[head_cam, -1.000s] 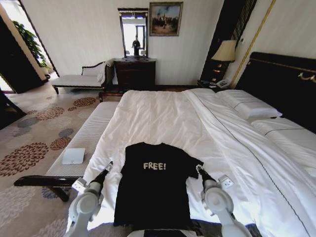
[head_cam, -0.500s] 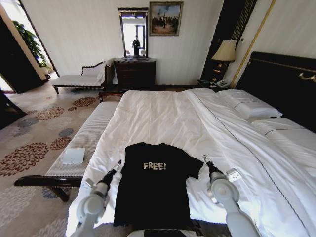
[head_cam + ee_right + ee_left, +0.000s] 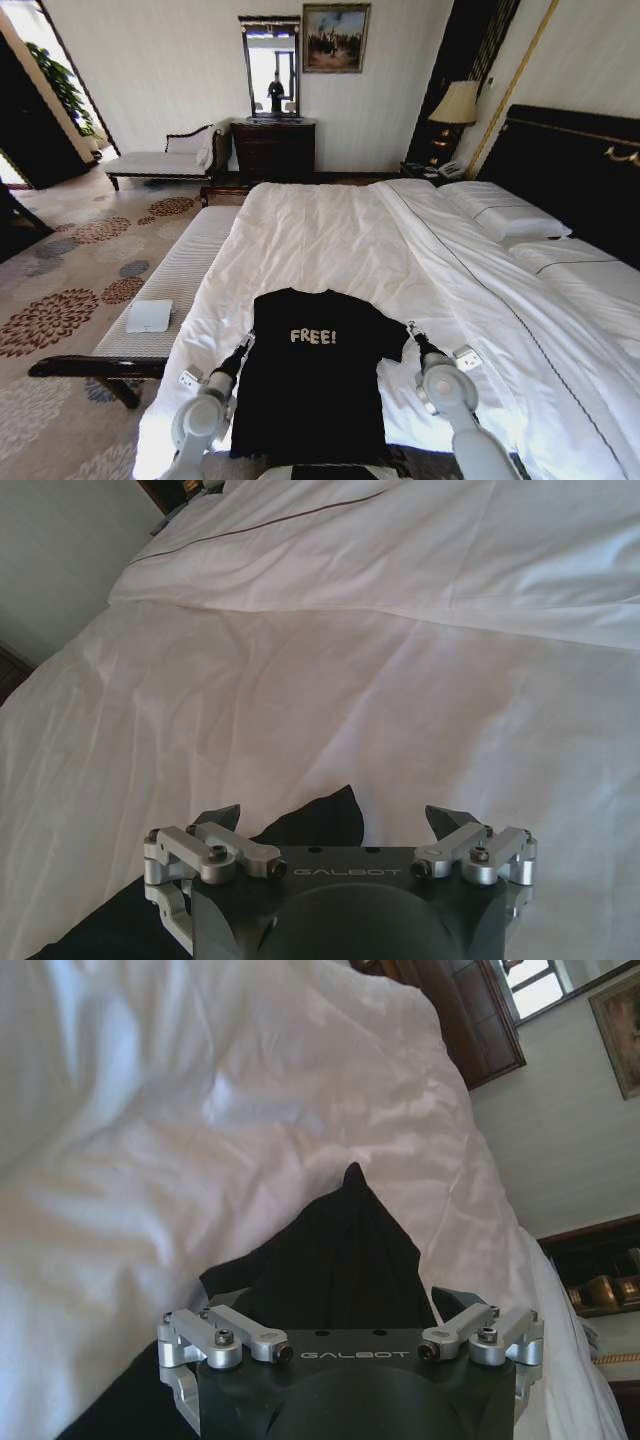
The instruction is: Fold the clothes on the bed.
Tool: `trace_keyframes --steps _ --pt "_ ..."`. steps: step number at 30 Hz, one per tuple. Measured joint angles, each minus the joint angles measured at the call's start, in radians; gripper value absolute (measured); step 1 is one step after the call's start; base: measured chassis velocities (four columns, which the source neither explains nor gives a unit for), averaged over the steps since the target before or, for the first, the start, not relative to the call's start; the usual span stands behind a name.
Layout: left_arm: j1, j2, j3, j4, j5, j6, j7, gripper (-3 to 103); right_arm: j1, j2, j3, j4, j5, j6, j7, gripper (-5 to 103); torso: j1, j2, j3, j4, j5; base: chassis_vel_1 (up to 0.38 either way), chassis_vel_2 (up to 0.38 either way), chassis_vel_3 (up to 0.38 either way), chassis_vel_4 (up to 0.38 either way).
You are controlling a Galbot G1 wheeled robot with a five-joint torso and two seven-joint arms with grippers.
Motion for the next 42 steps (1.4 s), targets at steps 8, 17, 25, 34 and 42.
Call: trace_keyframes --steps 8,17,25,34,42 --pt "-0.014 -0.033 0.016 0.026 -0.002 0.012 -0.002 100 -0.006 0.000 -0.002 -0.003 -0.005 -0.003 0.002 100 0.000 0.000 0.000 0.0000 0.0000 0.000 0.000 0.000 0.000" --pt "-0.038 -0.027 0.012 0.059 -0.003 0.013 0.000 100 -0.002 0.006 -0.012 -0.011 -0.011 -0.008 0.004 100 0.000 0.000 0.000 0.0001 0.0000 0.000 0.000 0.000 0.000" --pt "-0.081 -0.029 0.014 0.109 -0.004 0.014 -0.010 100 -0.006 0.005 -0.013 -0.011 -0.013 -0.009 0.005 100 0.000 0.000 0.000 0.0001 0.0001 0.000 0.000 0.000 0.000" --pt "-0.066 -0.043 0.017 0.125 0.024 0.028 -0.019 100 -0.010 0.002 -0.009 -0.010 -0.013 -0.009 0.005 100 0.000 0.000 0.000 0.0001 0.0000 0.000 0.000 0.000 0.000" --pt "-0.079 -0.053 0.014 0.130 0.035 0.028 -0.017 100 -0.013 0.012 -0.017 -0.006 -0.017 -0.011 0.008 100 0.000 0.000 0.000 0.0001 0.0000 0.000 0.000 0.000 0.000"
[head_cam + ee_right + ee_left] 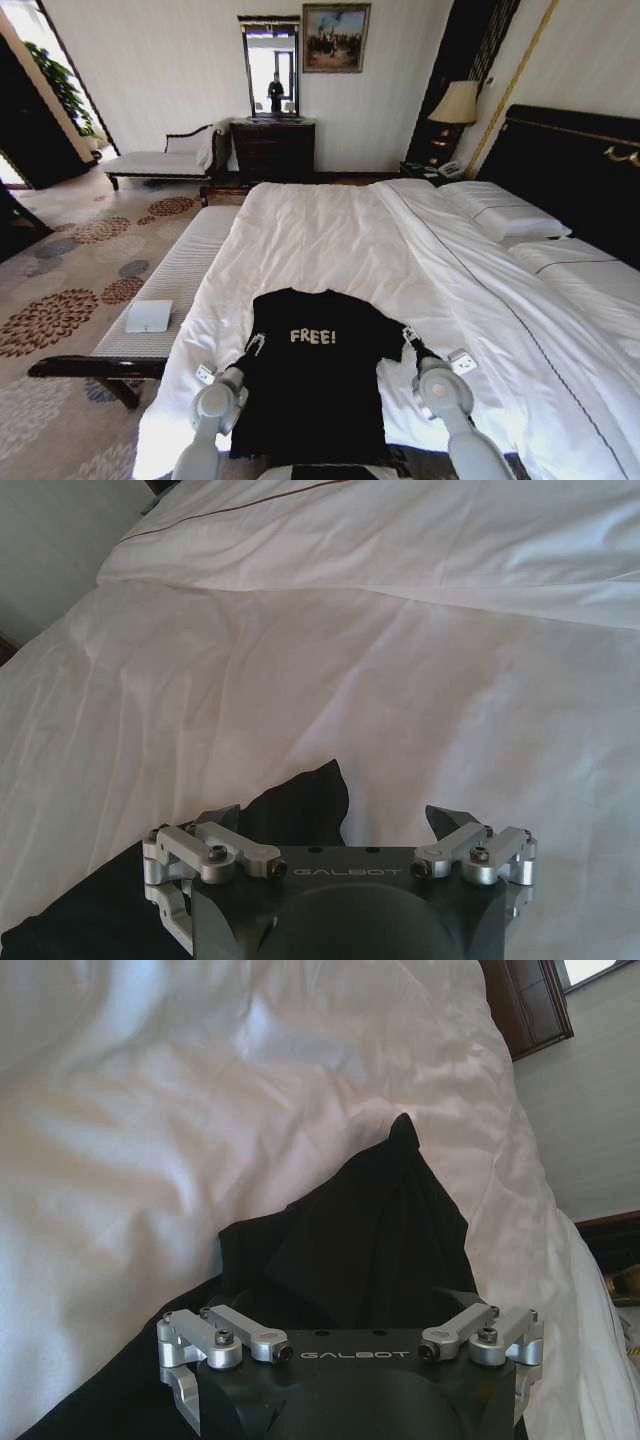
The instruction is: Fold the clothes on the bed.
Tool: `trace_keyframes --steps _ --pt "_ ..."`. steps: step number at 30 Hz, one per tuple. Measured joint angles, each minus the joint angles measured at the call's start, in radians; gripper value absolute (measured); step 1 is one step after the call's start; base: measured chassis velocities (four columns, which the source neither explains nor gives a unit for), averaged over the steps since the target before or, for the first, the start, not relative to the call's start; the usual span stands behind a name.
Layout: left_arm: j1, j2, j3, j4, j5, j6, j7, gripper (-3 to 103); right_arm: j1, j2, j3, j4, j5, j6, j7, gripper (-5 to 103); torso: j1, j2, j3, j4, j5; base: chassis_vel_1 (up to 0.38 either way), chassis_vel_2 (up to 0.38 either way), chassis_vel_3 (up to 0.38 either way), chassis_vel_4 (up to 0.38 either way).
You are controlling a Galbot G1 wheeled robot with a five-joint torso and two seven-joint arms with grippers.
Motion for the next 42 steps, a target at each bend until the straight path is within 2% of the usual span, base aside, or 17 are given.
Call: trace_keyframes --steps 4,8,10,14,16,19,22,25,27,28,29,31,34,42 --pt "-0.017 0.007 -0.006 0.009 -0.002 -0.006 0.002 103 -0.007 0.000 0.000 0.002 -0.003 0.000 0.000 100 0.000 0.000 0.000 0.0000 0.0000 0.000 0.000 0.000 0.000" --pt "-0.026 0.012 -0.010 0.024 0.003 -0.013 0.002 92 -0.012 -0.001 0.002 0.001 -0.003 0.000 0.001 100 0.000 0.000 0.000 0.0000 0.0000 0.000 0.000 0.000 0.000" --pt "-0.026 0.012 -0.011 0.026 0.003 -0.013 0.002 92 -0.012 -0.001 0.002 0.001 -0.003 0.000 0.001 100 0.000 0.000 0.000 0.0000 0.0000 0.000 0.000 0.000 0.000" --pt "-0.028 0.012 -0.011 0.033 0.013 -0.019 0.001 70 -0.012 0.001 0.003 0.001 -0.003 0.000 0.001 100 0.000 0.000 0.000 0.0000 0.0000 0.000 0.000 0.000 0.000" --pt "-0.028 0.012 -0.011 0.033 0.014 -0.019 0.001 70 -0.011 0.001 0.002 0.001 -0.003 0.000 0.001 100 0.000 0.000 0.000 0.0000 0.0000 0.000 0.000 0.000 0.000" --pt "-0.027 0.013 -0.013 0.035 0.016 -0.021 0.002 54 -0.011 0.003 0.003 -0.002 -0.003 0.000 0.001 100 0.000 0.000 0.000 0.0000 0.0000 0.000 0.000 0.000 0.000" --pt "-0.027 0.013 -0.013 0.037 0.016 -0.022 0.002 48 -0.011 0.003 0.002 -0.003 -0.003 0.000 0.001 100 0.000 0.000 0.000 0.0000 -0.0001 0.000 0.000 0.000 0.000" --pt "-0.025 0.008 -0.013 0.038 0.021 -0.026 0.003 32 -0.011 0.004 0.002 -0.003 -0.003 0.000 0.001 100 0.000 0.000 0.000 0.0000 0.0000 0.000 0.000 0.000 0.000" --pt "-0.024 0.007 -0.013 0.038 0.021 -0.026 0.003 32 -0.011 0.004 0.002 -0.004 -0.003 0.000 0.001 100 0.000 0.000 0.000 0.0000 0.0000 0.000 0.000 0.000 0.000" --pt "-0.018 0.003 -0.011 0.033 0.023 -0.027 0.004 27 -0.011 0.004 0.002 -0.005 -0.003 0.000 0.001 100 0.000 0.000 0.000 0.0000 0.0000 0.000 0.000 0.000 0.000" --pt "-0.013 0.000 -0.011 0.028 0.023 -0.028 0.005 16 -0.011 0.005 0.001 -0.006 -0.003 0.000 0.001 100 0.000 0.000 0.000 0.0000 0.0000 0.000 0.000 0.000 0.000" --pt "-0.010 -0.002 -0.012 0.026 0.023 -0.030 0.006 16 -0.010 0.006 0.000 -0.006 -0.003 0.000 0.001 100 0.000 0.000 0.000 0.0000 0.0000 0.000 0.000 0.000 0.000" --pt "-0.008 -0.003 -0.015 0.022 0.023 -0.035 0.007 2 -0.009 0.008 -0.002 -0.007 -0.004 0.000 0.001 100 0.000 0.000 0.000 0.0000 -0.0001 0.000 0.000 0.000 0.000" --pt "-0.024 0.007 -0.037 -0.003 0.015 -0.037 0.006 0 -0.011 0.009 -0.003 -0.007 -0.006 0.000 0.001 100 0.000 0.000 0.000 0.0000 -0.0001 0.000 0.000 0.000 0.000"
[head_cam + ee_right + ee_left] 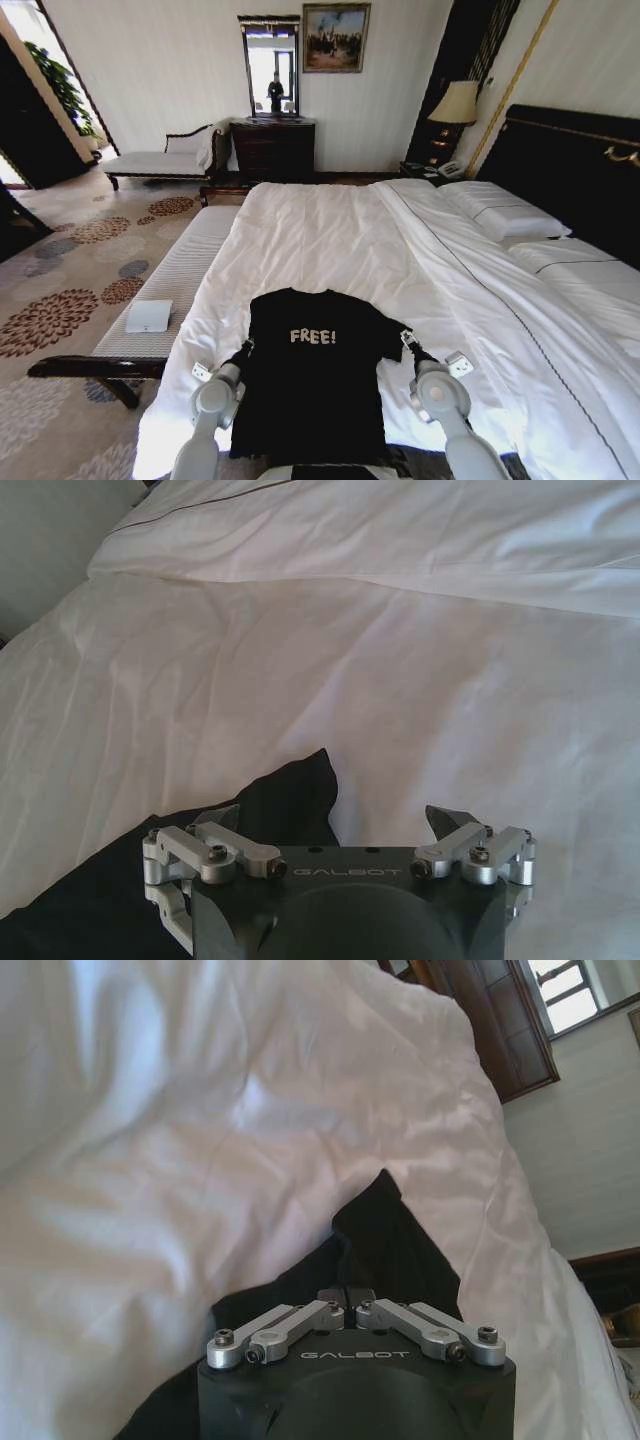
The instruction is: Fold the clothes on the bed.
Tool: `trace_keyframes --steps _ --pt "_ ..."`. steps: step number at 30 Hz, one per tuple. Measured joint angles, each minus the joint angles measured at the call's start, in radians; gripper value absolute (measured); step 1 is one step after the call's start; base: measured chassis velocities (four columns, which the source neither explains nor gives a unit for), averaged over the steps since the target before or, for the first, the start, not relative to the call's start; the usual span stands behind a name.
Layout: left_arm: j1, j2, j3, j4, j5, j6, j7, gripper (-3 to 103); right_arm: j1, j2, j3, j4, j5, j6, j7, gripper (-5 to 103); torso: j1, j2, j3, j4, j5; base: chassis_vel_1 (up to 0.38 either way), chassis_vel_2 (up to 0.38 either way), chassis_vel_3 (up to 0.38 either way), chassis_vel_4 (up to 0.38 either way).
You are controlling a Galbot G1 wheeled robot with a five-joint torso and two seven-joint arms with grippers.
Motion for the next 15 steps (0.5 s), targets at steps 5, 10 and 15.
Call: trace_keyframes --steps 5,10,15 --pt "-0.051 0.050 -0.024 -0.002 -0.010 0.000 -0.001 0 -0.004 0.000 0.000 0.006 -0.001 0.000 0.001 100 0.000 0.000 0.000 -0.0001 0.0000 0.000 0.000 0.000 0.000" --pt "-0.100 0.110 -0.051 0.010 -0.023 0.005 -0.001 0 -0.007 -0.002 0.001 0.008 -0.002 0.000 0.002 100 0.000 0.000 0.000 -0.0001 -0.0001 0.000 0.000 0.000 0.000" --pt "-0.128 0.153 -0.082 0.037 -0.036 0.008 0.000 0 -0.005 -0.002 0.001 0.009 -0.003 0.000 0.004 100 0.000 0.000 0.000 0.0000 -0.0002 0.000 0.000 0.000 0.000"
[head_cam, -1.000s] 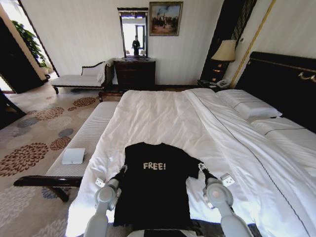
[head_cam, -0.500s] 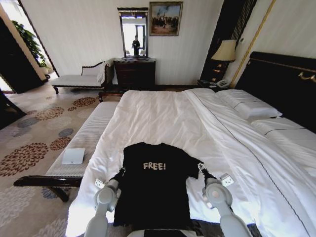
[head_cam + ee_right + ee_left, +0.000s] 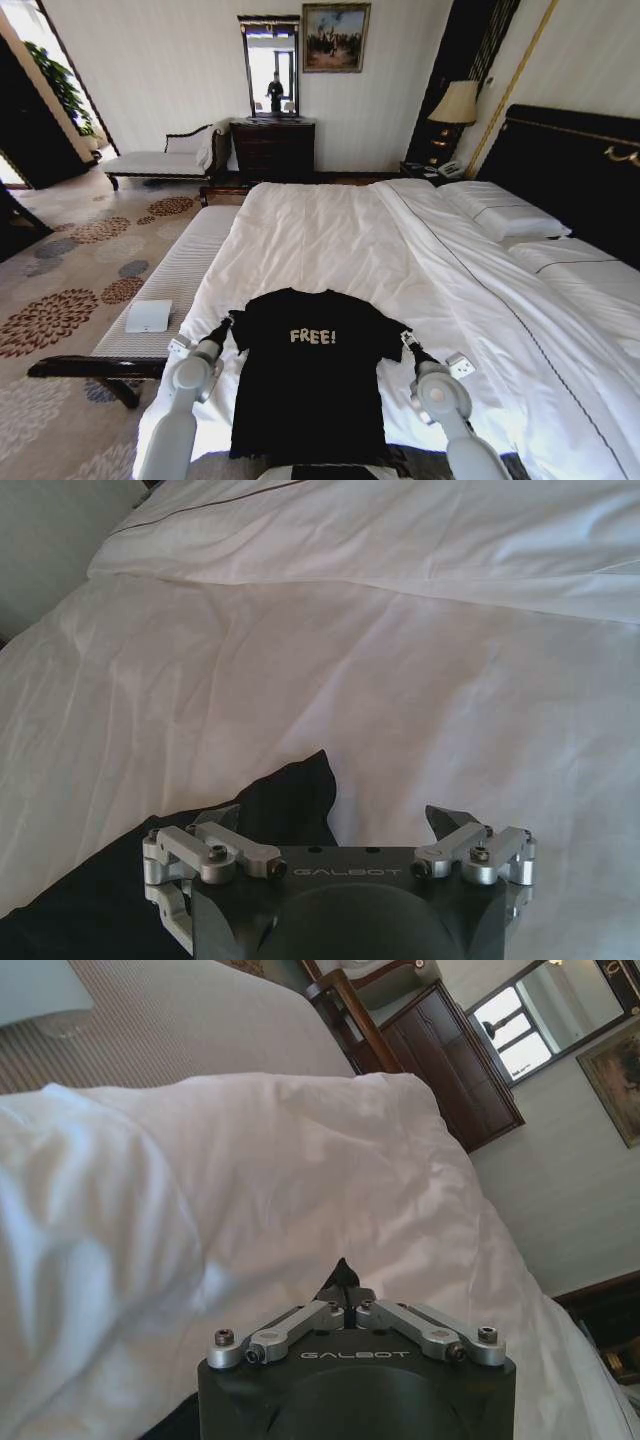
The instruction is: Fold the clothes on the bed.
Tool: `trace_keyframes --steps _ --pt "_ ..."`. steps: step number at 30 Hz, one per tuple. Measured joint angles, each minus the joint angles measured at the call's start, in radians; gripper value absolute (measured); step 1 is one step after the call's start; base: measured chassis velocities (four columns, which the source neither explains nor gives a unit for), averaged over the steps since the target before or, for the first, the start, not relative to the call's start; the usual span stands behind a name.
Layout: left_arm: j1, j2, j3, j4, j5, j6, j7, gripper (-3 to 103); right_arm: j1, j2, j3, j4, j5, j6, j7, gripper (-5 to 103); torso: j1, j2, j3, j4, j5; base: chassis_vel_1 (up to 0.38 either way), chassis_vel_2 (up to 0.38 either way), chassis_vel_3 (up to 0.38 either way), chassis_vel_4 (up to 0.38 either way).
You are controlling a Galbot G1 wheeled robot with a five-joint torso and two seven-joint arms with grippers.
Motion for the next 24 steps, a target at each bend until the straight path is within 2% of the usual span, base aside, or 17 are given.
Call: trace_keyframes --steps 8,21,22,24 --pt "-0.034 0.032 -0.014 0.086 0.010 0.003 0.017 0 0.009 0.003 -0.010 -0.005 -0.005 -0.002 0.005 100 0.000 0.000 0.000 0.0001 0.0001 0.000 0.000 0.000 0.000" --pt "-0.075 0.004 -0.014 0.211 0.056 -0.009 0.033 0 0.007 0.000 -0.011 -0.003 -0.013 -0.004 0.008 100 0.000 0.000 0.000 -0.0001 0.0002 0.000 0.000 0.000 0.000" --pt "-0.075 0.003 -0.015 0.212 0.056 -0.009 0.032 -2 0.006 0.000 -0.010 -0.003 -0.013 -0.004 0.008 100 0.000 0.000 0.000 -0.0001 0.0001 0.000 0.000 0.000 0.000" --pt "-0.076 0.003 -0.029 0.219 0.055 -0.012 0.017 7 0.008 -0.001 -0.010 -0.002 -0.013 -0.004 0.008 100 0.000 0.000 0.000 -0.0001 0.0002 0.000 0.000 0.000 0.000"
